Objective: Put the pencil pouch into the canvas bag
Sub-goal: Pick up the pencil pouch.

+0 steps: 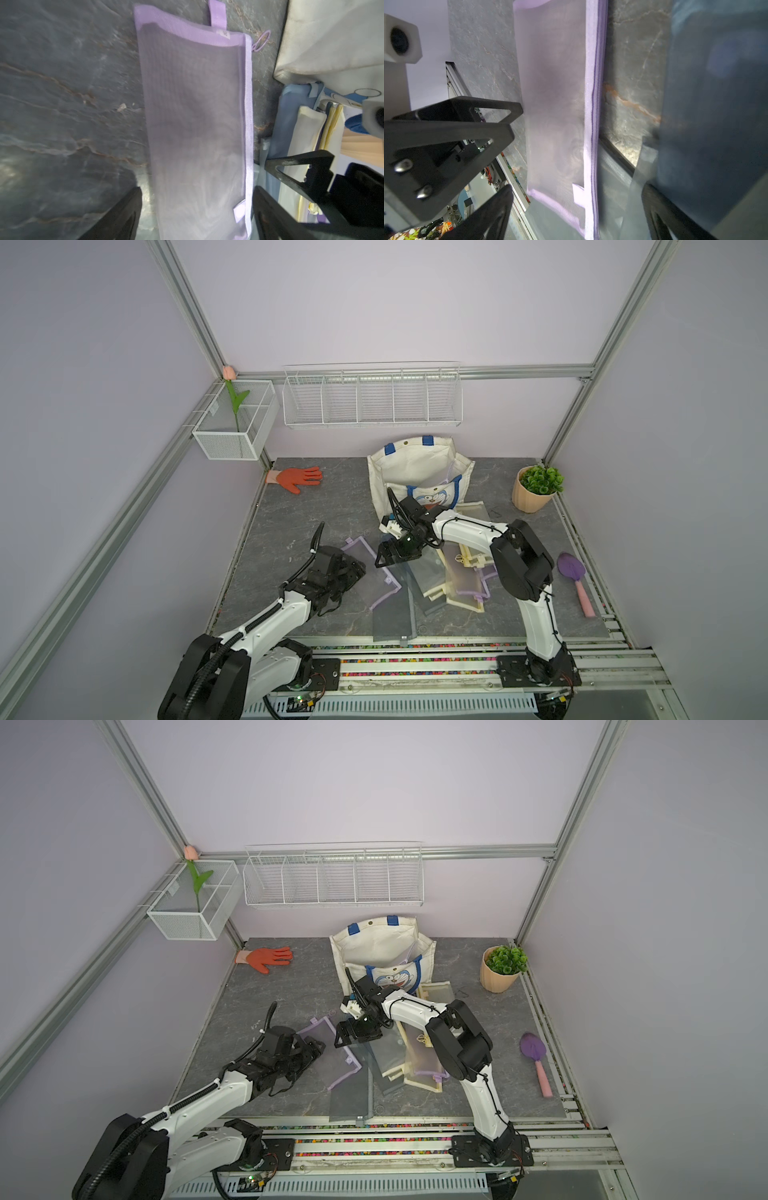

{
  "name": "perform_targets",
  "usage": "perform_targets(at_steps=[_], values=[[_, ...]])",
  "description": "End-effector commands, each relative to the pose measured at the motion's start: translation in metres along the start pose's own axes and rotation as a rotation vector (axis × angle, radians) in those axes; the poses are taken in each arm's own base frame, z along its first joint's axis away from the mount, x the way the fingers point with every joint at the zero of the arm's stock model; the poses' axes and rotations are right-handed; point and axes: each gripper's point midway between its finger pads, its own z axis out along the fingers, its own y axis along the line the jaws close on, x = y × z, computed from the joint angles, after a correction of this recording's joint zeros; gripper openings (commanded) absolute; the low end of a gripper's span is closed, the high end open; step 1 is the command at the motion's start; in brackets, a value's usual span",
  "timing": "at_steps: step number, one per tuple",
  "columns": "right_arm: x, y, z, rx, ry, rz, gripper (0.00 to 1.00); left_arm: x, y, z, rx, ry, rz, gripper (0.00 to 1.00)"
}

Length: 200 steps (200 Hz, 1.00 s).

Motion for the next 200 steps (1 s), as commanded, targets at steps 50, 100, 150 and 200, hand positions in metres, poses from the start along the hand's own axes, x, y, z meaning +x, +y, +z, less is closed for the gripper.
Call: perform_targets(at_steps=[50,100,150,200], values=[[0.006,-0.005,0.023,-0.025,0.049,-0.002,0.74,-0.001,-0.012,0.028,0.107,0.011,-0.111,0.66],[0.01,-0.007,0.026,-0.022,0.06,0.001,0.55,-0.012,-0.039,0.032,0.217,-0.016,-0.086,0.43],[0.006,-0.003,0.016,-0.012,0.041,-0.022,0.44,-0.021,-0.054,0.017,0.256,-0.061,-0.04,0.11],[0.0,0.012,-0.012,0.004,-0.007,-0.068,0.56,-0.044,-0.068,-0.032,0.182,-0.17,0.11,0.0]])
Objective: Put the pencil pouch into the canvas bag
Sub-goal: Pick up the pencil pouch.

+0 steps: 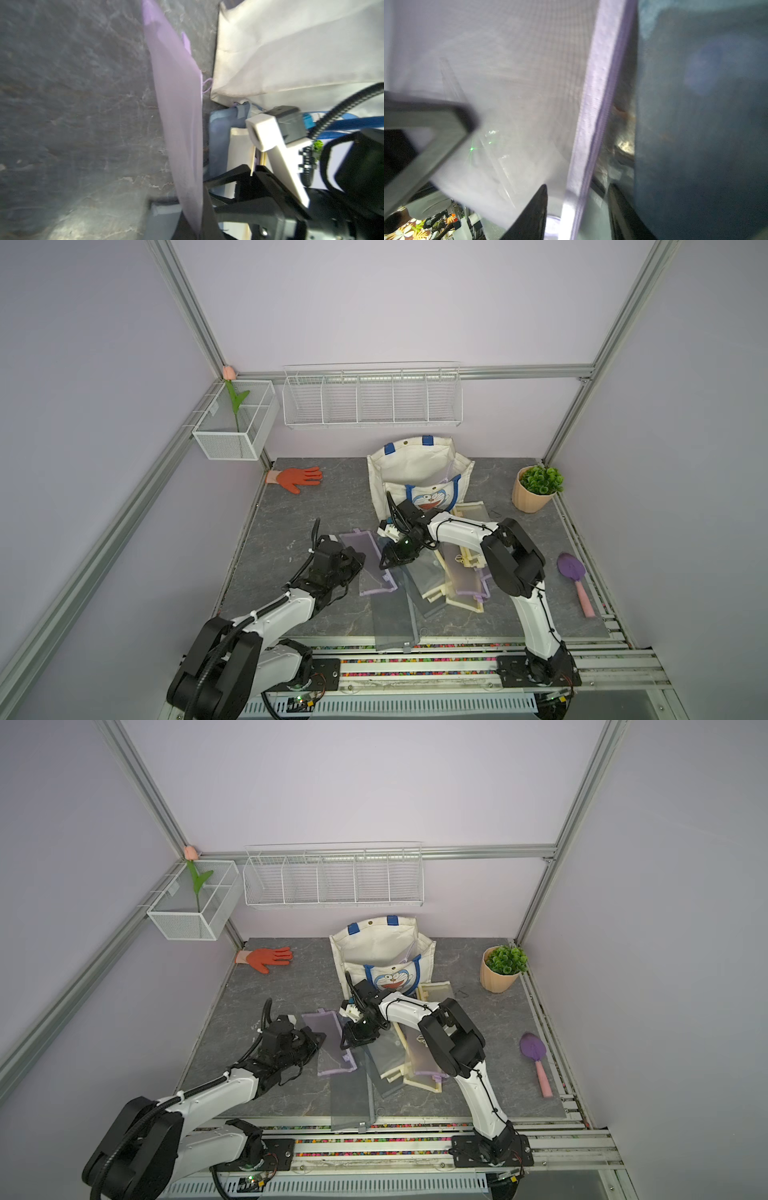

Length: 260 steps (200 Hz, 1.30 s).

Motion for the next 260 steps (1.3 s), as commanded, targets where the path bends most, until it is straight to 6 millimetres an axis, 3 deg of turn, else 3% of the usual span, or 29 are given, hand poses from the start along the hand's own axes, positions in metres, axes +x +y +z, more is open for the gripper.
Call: perform_targets(at_steps=[1,25,55,83,108,130,150,191,219,260], values=[[-0.001,0.019,-0.026,0.019,-0.03,-0.06,0.56,-0.019,-0.011,-0.022,-0.067,-0.058,0.109,0.0],[-0.003,0.045,-0.06,0.011,-0.077,-0.119,0.66,-0.038,-0.039,-0.054,-0.08,-0.113,0.235,0.0],[0.003,0.084,-0.121,-0.008,-0.175,-0.185,0.83,-0.064,-0.085,-0.096,-0.097,-0.175,0.43,0.0],[0.01,0.102,-0.177,-0.007,-0.279,-0.189,0.94,-0.087,-0.157,-0.124,-0.069,-0.251,0.674,0.0],[0.014,0.087,-0.223,0.012,-0.387,-0.124,0.99,-0.1,-0.234,-0.132,-0.064,-0.32,0.945,0.0],[0.019,0.059,-0.252,0.047,-0.455,-0.052,0.99,-0.111,-0.292,-0.116,-0.067,-0.4,1.168,0.0],[0.026,0.038,-0.27,0.059,-0.501,0.018,0.98,-0.121,-0.332,-0.094,-0.091,-0.432,1.326,0.0],[0.044,0.019,-0.289,0.087,-0.555,0.087,0.97,-0.135,-0.388,-0.034,-0.161,-0.524,1.562,0.0],[0.053,0.011,-0.298,0.11,-0.573,0.112,0.96,-0.132,-0.4,0.009,-0.193,-0.511,1.663,0.0],[0.062,-0.006,-0.32,0.138,-0.625,0.168,0.96,-0.11,-0.378,0.061,-0.248,-0.459,1.727,0.0]])
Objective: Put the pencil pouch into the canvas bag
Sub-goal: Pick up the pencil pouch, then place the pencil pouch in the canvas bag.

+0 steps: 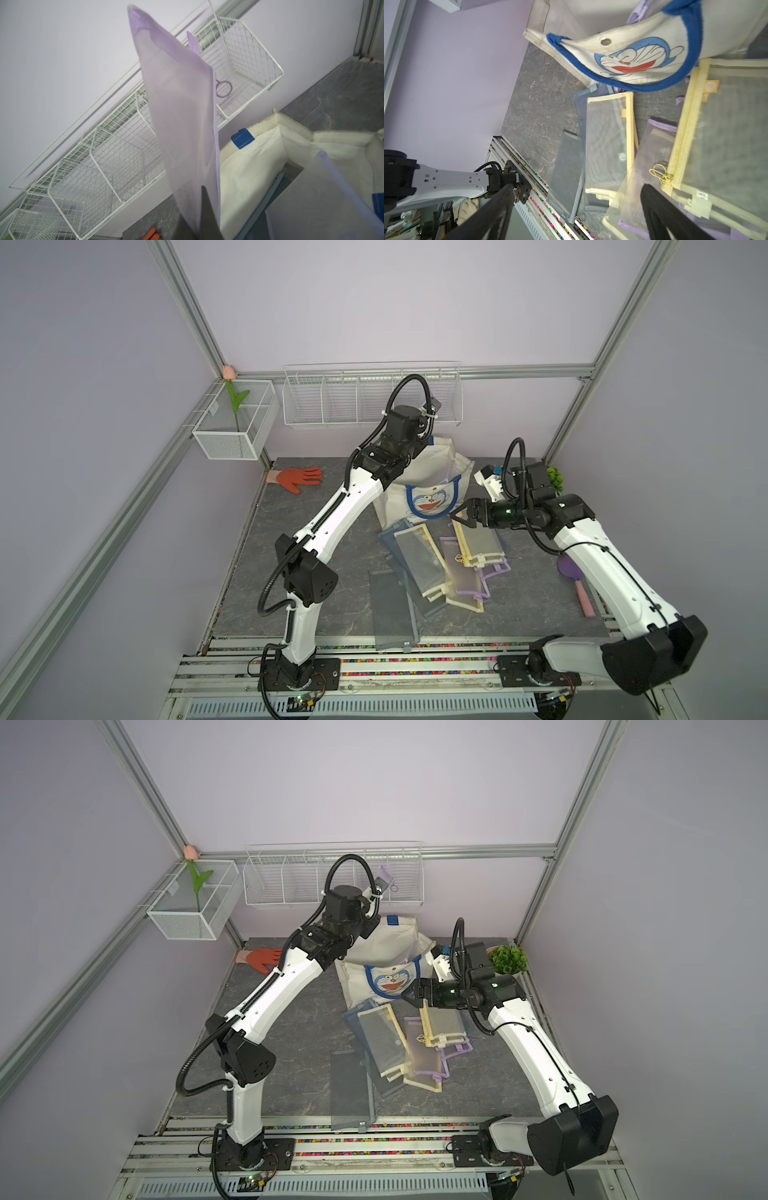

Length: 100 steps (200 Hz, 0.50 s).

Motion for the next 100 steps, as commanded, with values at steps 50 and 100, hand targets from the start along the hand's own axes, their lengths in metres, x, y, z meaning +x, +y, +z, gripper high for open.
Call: perform_targets(at_steps=[50,100], values=[[-0.002,-0.023,-0.014,0.046,-0.02,0.062,0.96,0.037,-0.052,0.019,0.041,0.047,0.114,0.0],[-0.003,-0.024,-0.013,0.044,-0.024,0.068,0.97,0.062,-0.065,0.024,0.05,0.095,0.135,0.0]])
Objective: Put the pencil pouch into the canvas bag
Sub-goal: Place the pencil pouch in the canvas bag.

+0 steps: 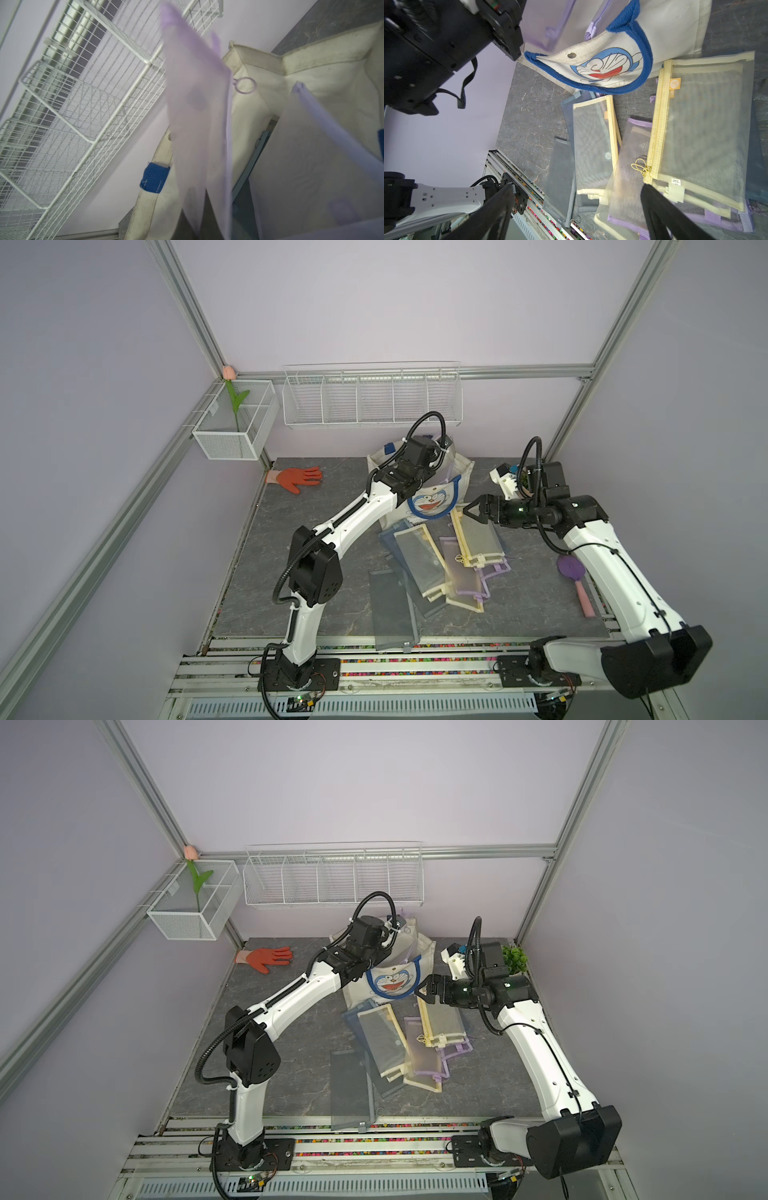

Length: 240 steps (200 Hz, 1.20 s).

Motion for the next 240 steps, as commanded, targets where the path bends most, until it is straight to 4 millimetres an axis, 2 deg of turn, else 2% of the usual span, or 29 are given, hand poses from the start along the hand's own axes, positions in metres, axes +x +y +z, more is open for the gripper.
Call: perform_targets(at_steps=[1,67,110,136,155,170,189,203,213,240], values=[[0.004,-0.002,0.001,0.0,0.011,0.009,0.97,-0.007,0.01,-0.006,-0.032,-0.028,0.0,0.0],[0.006,-0.001,0.0,-0.008,0.009,0.008,0.97,0.0,0.004,0.001,-0.022,0.007,0.005,0.0],[0.006,0.0,-0.003,-0.011,0.001,0.003,0.97,-0.008,0.001,-0.008,0.027,0.007,-0.024,0.2],[0.006,0.002,-0.003,-0.02,-0.001,0.003,0.97,-0.016,0.002,-0.02,0.048,-0.004,-0.06,0.24],[0.007,0.002,-0.003,-0.021,0.001,0.007,0.97,-0.028,0.011,-0.04,0.063,-0.035,-0.132,0.26],[0.008,0.002,-0.003,-0.018,0.002,0.007,0.97,-0.036,0.017,-0.063,0.105,-0.061,-0.226,0.27],[0.013,-0.002,0.0,-0.012,0.017,0.018,0.97,-0.037,0.017,-0.095,0.155,-0.086,-0.372,0.41],[0.019,-0.005,0.004,-0.01,0.038,0.027,0.97,-0.025,0.008,-0.118,0.2,-0.082,-0.469,0.53],[0.025,-0.003,0.007,-0.016,0.056,0.024,0.97,-0.011,0.002,-0.134,0.222,-0.06,-0.548,0.58],[0.052,0.018,0.023,-0.066,0.148,-0.017,0.97,0.034,-0.028,-0.174,0.361,0.022,-0.779,0.72]])
